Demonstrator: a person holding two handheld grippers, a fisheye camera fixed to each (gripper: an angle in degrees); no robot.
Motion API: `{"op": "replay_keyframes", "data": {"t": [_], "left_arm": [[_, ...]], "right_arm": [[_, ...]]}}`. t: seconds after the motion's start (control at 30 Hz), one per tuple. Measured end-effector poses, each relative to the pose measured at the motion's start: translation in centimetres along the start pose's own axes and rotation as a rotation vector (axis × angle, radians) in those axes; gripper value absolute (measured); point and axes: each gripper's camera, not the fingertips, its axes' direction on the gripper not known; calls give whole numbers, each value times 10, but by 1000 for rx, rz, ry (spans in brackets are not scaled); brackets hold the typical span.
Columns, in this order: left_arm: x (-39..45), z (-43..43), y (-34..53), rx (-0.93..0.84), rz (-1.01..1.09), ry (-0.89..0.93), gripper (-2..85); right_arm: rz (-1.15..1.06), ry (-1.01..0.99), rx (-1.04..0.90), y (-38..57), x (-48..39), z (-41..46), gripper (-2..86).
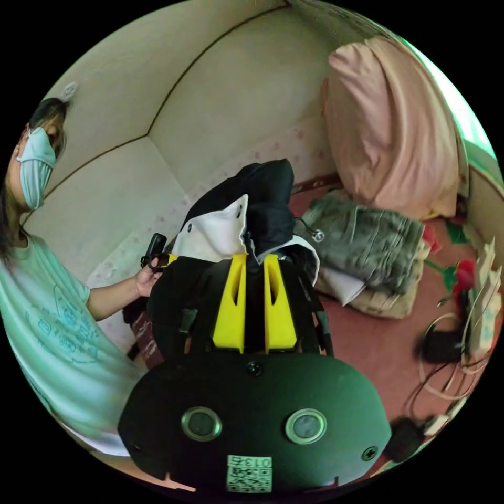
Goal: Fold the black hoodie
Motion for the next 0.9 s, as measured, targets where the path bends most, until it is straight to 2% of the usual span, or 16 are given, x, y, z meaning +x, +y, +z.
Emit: {"op": "replay_keyframes", "data": {"t": [0.13, 0.2, 0.3, 0.37, 0.47, 0.53, 0.63, 0.73, 0.9], "left_arm": [[-1, 35, -133, -18, 155, 29, 136], [-12, 53, -187, -21, 152, 39, 139], [-48, 90, -262, -46, 96, 12, 146], [-89, 127, -302, -113, 25, -111, 147], [-136, 171, -319, -190, 1, -239, 146], [-158, 177, -319, -125, -23, -198, 144], [-171, 187, -316, -89, 12, -192, 144], [-171, 192, -322, -68, -3, -194, 150], [-166, 190, -340, -82, -58, -153, 158]], "right_arm": [[-60, 146, 91, -81, 37, -38, 59], [-60, 204, 92, -113, 62, -42, 61], [54, 270, 34, -154, 122, -33, 64], [109, 374, -96, -171, 173, -3, 65], [135, 487, -306, -160, 234, 53, 65], [140, 483, -191, -145, 249, 57, 65], [37, 566, -197, -141, 245, 61, 63], [25, 585, -171, -137, 248, 54, 63], [173, 406, -188, -155, 264, 9, 52]]}}
